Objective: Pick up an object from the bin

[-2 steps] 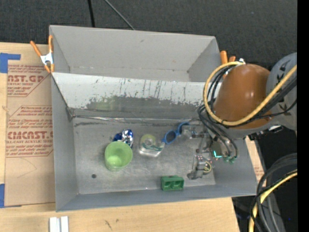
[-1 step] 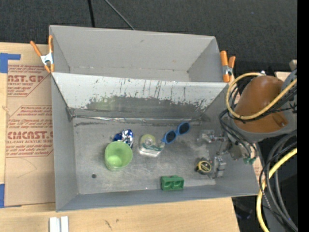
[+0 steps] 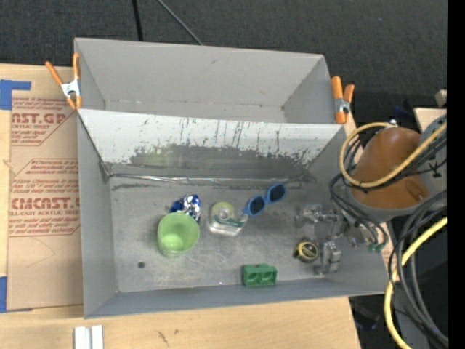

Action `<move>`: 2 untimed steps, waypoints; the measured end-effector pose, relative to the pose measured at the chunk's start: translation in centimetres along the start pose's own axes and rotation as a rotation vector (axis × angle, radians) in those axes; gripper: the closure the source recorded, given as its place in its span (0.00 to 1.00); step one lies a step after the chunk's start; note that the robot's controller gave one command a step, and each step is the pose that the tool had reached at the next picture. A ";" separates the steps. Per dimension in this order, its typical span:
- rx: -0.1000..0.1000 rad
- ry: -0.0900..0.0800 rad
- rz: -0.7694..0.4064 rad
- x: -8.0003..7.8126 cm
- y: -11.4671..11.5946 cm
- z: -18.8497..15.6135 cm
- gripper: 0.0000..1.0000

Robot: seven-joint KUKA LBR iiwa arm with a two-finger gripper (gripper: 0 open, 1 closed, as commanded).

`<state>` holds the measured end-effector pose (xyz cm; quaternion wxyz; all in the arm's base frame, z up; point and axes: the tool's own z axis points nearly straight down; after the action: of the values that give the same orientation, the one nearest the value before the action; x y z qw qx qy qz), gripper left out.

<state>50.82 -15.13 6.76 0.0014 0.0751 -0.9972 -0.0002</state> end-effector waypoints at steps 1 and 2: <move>0.000 -0.003 -0.001 -0.1 0.1 -0.2 1.00; 0.004 -0.014 0.113 0.3 2.9 -22.5 1.00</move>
Offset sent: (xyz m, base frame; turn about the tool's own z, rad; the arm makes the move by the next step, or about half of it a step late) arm 0.0000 0.0000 0.0000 0.0000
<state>50.13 -12.34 29.23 -0.0057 0.0184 -0.9998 0.0013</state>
